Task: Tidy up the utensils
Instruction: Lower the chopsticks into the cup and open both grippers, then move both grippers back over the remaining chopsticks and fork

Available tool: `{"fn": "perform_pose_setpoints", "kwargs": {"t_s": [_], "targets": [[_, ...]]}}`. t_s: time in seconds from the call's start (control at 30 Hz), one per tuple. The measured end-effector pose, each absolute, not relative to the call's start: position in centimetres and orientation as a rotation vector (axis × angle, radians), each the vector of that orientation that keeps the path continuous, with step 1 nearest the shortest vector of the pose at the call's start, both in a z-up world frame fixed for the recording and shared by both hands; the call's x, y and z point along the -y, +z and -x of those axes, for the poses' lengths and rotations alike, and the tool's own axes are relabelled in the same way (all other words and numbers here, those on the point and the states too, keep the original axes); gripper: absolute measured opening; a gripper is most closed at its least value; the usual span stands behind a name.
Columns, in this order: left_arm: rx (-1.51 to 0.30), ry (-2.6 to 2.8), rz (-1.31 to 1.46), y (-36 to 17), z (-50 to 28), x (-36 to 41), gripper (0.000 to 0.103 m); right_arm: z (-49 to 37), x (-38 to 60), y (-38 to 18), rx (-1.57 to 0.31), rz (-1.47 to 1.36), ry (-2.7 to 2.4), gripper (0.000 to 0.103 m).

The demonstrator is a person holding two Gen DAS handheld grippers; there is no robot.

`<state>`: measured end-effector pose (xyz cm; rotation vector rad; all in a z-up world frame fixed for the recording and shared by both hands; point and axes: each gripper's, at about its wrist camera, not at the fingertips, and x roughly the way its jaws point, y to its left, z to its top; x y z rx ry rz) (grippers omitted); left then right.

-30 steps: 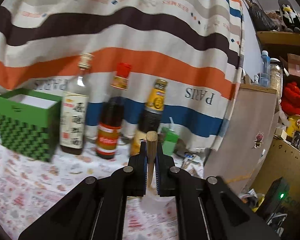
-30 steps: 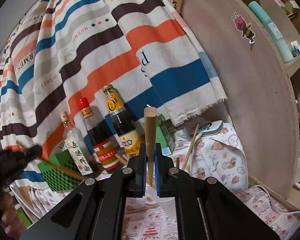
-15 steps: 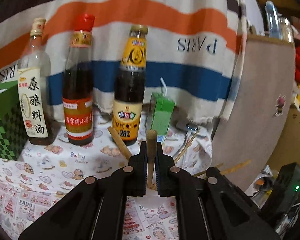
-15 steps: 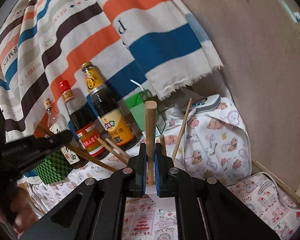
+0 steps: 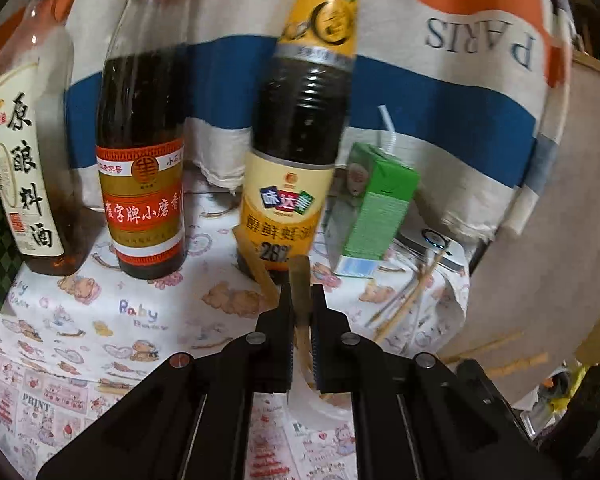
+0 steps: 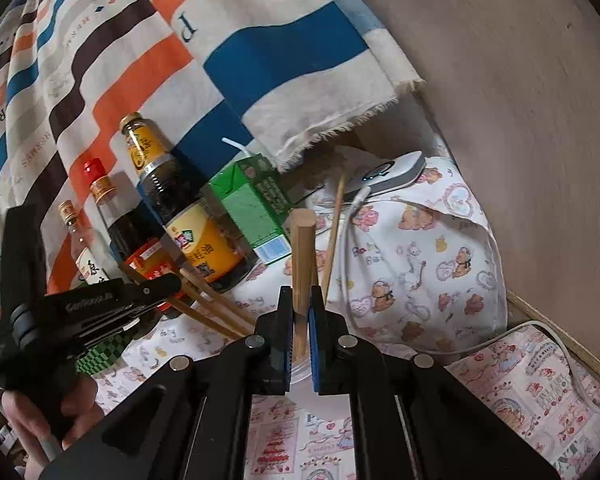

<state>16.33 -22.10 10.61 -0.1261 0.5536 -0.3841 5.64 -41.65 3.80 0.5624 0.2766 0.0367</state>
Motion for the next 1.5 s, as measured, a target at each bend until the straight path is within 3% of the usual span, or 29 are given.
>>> {"fn": "perform_pose_setpoints", "kwargs": {"t_s": [0.37, 0.43, 0.5, 0.57, 0.67, 0.73, 0.8, 0.93, 1.03, 1.23, 1.5], "targets": [[-0.536, -0.369, 0.152, 9.5, -17.5, 21.3, 0.008, -6.0, 42.2, 3.5, -0.287, -0.588, 0.008, 0.009], [-0.527, -0.377, 0.159, 9.8, -17.4, 20.8, 0.016, -6.0, 42.2, 3.5, -0.305, -0.598, 0.012, 0.014], [-0.483, -0.364, 0.145, 10.5, -16.7, 20.3, 0.033, -6.0, 42.1, 3.4, -0.318, -0.601, 0.017, 0.027], [-0.434, -0.363, 0.129, 11.4, -15.6, 19.7, 0.05, -6.0, 41.9, 3.5, -0.329, -0.592, 0.02, 0.034], [-0.39, -0.376, 0.106, 12.6, -13.9, 19.1, 0.056, -5.9, 41.2, 3.8, -0.34, -0.565, 0.047, 0.057], [-0.36, -0.378, 0.098, 13.4, -12.6, 18.5, 0.063, -5.6, 40.6, 4.1, -0.336, -0.537, 0.055, 0.059], [-0.322, -0.363, 0.091, 14.1, -11.4, 17.6, 0.071, -5.5, 40.1, 4.4, -0.347, -0.52, 0.067, 0.068], [-0.252, -0.318, 0.068, 14.7, -9.2, 15.8, 0.085, -4.9, 38.6, 5.0, -0.369, -0.469, 0.1, 0.07], [-0.191, -0.26, 0.036, 14.6, -7.5, 14.4, 0.09, -4.5, 37.1, 5.2, -0.36, -0.405, 0.107, 0.076], [-0.153, -0.143, 0.031, 13.5, -4.2, 10.8, 0.103, -4.6, 35.6, 4.9, -0.391, -0.386, 0.127, 0.076], [-0.189, -0.069, 0.063, 10.2, -1.2, 6.0, 0.103, -3.0, 34.2, 6.5, -0.353, -0.304, 0.123, 0.081]]}}
